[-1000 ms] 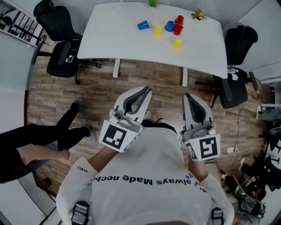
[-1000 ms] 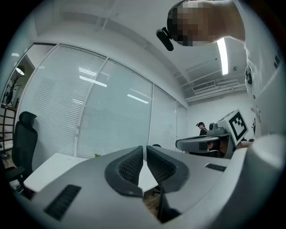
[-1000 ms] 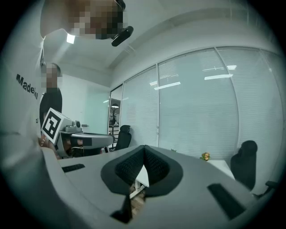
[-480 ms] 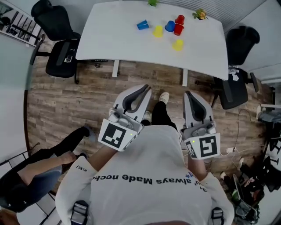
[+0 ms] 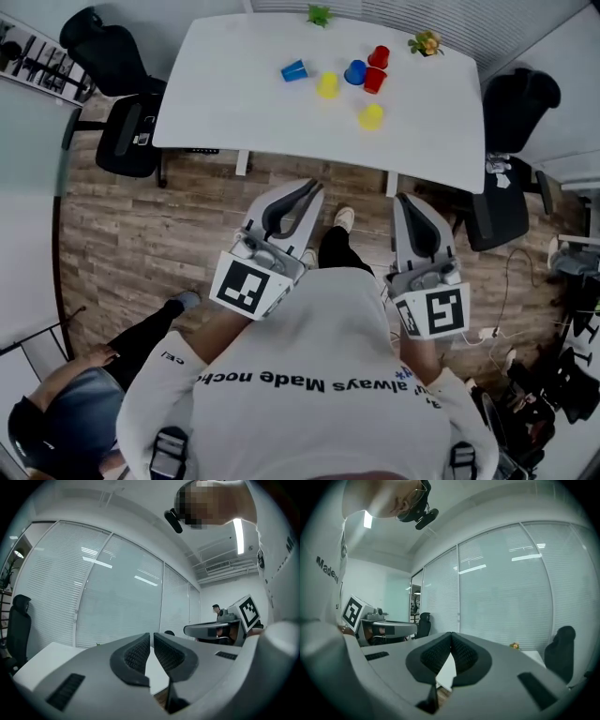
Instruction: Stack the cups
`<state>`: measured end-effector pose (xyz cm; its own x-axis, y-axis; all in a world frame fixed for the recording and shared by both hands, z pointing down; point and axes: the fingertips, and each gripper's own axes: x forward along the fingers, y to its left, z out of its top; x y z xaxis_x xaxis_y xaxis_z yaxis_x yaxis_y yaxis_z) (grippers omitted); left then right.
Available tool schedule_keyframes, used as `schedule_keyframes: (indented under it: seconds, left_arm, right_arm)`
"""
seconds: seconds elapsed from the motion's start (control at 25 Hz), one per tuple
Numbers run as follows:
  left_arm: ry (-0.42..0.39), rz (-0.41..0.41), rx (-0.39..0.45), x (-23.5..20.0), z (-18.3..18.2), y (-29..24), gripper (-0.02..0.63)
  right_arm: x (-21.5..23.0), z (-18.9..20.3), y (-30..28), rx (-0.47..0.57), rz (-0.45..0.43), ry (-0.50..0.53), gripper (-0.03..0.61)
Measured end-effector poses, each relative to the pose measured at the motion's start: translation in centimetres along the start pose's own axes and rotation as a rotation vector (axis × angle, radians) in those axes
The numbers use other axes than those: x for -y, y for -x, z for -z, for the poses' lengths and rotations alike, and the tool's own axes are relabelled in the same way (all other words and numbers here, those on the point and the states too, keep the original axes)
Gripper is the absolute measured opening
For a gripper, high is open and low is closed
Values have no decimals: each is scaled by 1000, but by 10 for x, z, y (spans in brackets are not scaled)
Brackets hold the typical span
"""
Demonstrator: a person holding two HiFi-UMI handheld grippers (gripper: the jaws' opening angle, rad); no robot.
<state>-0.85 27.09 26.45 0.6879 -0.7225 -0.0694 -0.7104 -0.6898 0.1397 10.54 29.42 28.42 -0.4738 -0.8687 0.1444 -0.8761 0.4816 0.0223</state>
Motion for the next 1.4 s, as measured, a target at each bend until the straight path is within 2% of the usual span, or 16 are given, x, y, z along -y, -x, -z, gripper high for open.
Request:
schedule_keyframes:
  seconds: [0.36, 0.72, 1.16, 1.4]
  left_arm:
    - [-6, -7, -11, -12, 3, -92, 41]
    - [-4, -28, -20, -20, 10, -158, 41]
    - [17, -60, -20, -43, 15, -190, 41]
    - [13, -61, -6, -72, 8, -202, 41]
  right_arm:
    - [84, -5, -38, 9, -14, -21, 6]
    - [143, -6, -66, 5, -45, -28, 6]
    - [167, -1, -101, -16, -83, -35, 6]
    - [166, -9, -134, -16, -94, -14, 6]
